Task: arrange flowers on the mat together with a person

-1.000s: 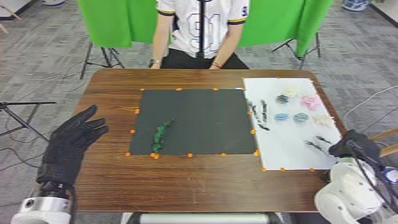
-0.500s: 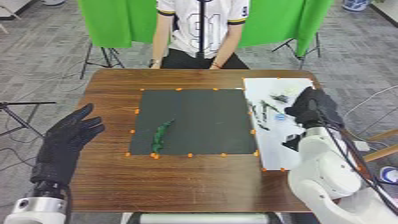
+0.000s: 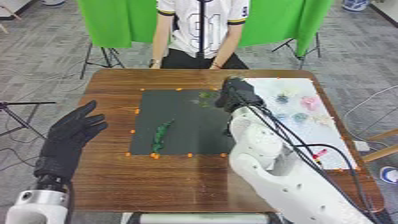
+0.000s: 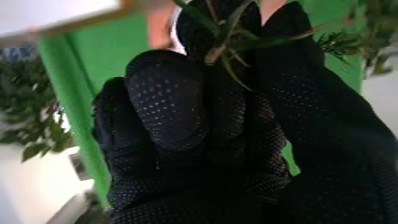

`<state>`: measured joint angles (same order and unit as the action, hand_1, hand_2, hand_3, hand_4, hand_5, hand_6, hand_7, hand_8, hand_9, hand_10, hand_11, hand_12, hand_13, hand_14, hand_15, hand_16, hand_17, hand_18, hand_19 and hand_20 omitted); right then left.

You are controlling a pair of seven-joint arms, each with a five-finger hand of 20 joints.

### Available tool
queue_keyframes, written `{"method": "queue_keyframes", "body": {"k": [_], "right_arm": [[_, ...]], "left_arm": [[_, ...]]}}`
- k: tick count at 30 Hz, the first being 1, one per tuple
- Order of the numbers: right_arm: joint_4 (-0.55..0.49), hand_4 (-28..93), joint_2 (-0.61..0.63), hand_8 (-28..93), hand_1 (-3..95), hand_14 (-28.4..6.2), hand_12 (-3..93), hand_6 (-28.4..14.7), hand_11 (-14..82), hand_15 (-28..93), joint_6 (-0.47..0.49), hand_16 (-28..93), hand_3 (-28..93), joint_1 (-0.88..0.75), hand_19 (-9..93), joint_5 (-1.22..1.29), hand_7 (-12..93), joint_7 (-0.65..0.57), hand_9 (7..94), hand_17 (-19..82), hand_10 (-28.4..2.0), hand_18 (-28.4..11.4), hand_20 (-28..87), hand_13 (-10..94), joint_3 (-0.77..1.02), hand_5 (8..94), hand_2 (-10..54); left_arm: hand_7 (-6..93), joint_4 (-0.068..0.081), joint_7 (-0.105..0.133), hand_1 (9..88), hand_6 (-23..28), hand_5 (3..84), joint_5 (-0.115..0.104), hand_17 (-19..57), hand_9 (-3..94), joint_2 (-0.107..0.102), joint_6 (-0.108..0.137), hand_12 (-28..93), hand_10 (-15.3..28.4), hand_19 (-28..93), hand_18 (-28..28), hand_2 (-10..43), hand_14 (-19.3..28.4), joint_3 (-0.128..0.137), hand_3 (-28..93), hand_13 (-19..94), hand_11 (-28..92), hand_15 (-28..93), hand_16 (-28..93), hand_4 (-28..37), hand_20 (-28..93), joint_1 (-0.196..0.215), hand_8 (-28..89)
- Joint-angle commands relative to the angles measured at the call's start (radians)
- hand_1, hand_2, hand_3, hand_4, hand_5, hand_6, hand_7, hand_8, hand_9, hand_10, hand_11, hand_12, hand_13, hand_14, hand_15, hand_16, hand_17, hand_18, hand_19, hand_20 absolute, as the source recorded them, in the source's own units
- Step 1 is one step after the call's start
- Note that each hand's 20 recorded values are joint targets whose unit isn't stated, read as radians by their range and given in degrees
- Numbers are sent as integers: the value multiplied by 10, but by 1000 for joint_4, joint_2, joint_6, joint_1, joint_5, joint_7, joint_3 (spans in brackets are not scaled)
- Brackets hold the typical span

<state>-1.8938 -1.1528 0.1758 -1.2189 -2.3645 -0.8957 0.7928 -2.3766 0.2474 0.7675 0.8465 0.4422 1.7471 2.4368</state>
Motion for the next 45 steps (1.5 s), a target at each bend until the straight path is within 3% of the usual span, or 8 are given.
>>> {"method": "queue_keyframes", "body": {"k": [1,4,14,18,23,33,41,45], "right_arm": [[99,-253,-72,104,547,-92,201,11,346,641,52,192,578,28,932,-2,158,3,937,501,-103,-219,269,820,-96,920,-95],[129,-250,-88,107,539,-93,202,10,353,643,86,194,579,47,932,-2,163,-2,937,501,-104,-221,274,819,-117,922,-95],[177,-244,-125,86,499,-100,204,16,352,650,197,194,610,90,932,34,167,-33,937,499,-107,-224,285,813,-171,927,-95],[162,-249,-127,53,479,-103,195,20,371,654,221,189,621,106,932,45,178,-41,937,506,-111,-231,311,821,-200,935,-84],[159,-227,-128,-116,456,-103,179,25,409,656,207,189,615,122,932,50,248,-47,937,522,-116,-243,357,846,-228,937,-53],[135,-207,-142,-140,440,-103,153,29,467,647,223,196,624,115,932,89,310,-66,937,555,-115,-250,398,884,-234,937,-11],[133,-202,-150,-147,436,-101,150,28,467,640,274,202,626,109,932,111,319,-89,937,560,-116,-251,406,891,-235,937,-17],[131,-203,-153,-148,422,-102,149,26,467,638,272,203,614,109,932,114,322,-84,937,563,-118,-251,409,893,-236,937,-15]], "left_arm": [[152,8,-20,226,84,361,9,-97,341,5,-23,92,200,521,221,63,261,-17,793,228,300,543,-117,-283,79,-18,-104],[152,9,-10,225,84,360,2,-97,341,-4,-18,91,201,522,221,62,262,-18,794,227,299,543,-118,-283,79,-17,-104],[152,24,-16,225,83,361,6,-97,341,-13,-33,92,201,521,221,62,261,-39,795,227,300,542,-117,-283,79,-58,-105],[152,20,-15,225,84,361,2,-97,341,-23,-27,92,201,522,221,62,261,-31,794,228,300,542,-117,-283,80,-49,-105],[152,26,-20,226,83,361,2,-97,341,-30,-35,92,201,522,221,63,261,-38,793,228,301,542,-117,-283,80,-61,-105],[151,32,-32,226,84,361,10,-97,341,-27,-46,91,201,522,221,63,261,-42,794,228,302,543,-117,-283,79,-80,-104],[152,33,-27,227,84,361,10,-97,340,-26,-45,91,201,522,221,63,261,-42,794,228,301,543,-118,-283,80,-80,-104],[154,36,-21,228,84,362,3,-97,340,-35,-44,91,201,522,221,63,261,-49,798,228,301,543,-117,-282,79,-82,-105]]}}
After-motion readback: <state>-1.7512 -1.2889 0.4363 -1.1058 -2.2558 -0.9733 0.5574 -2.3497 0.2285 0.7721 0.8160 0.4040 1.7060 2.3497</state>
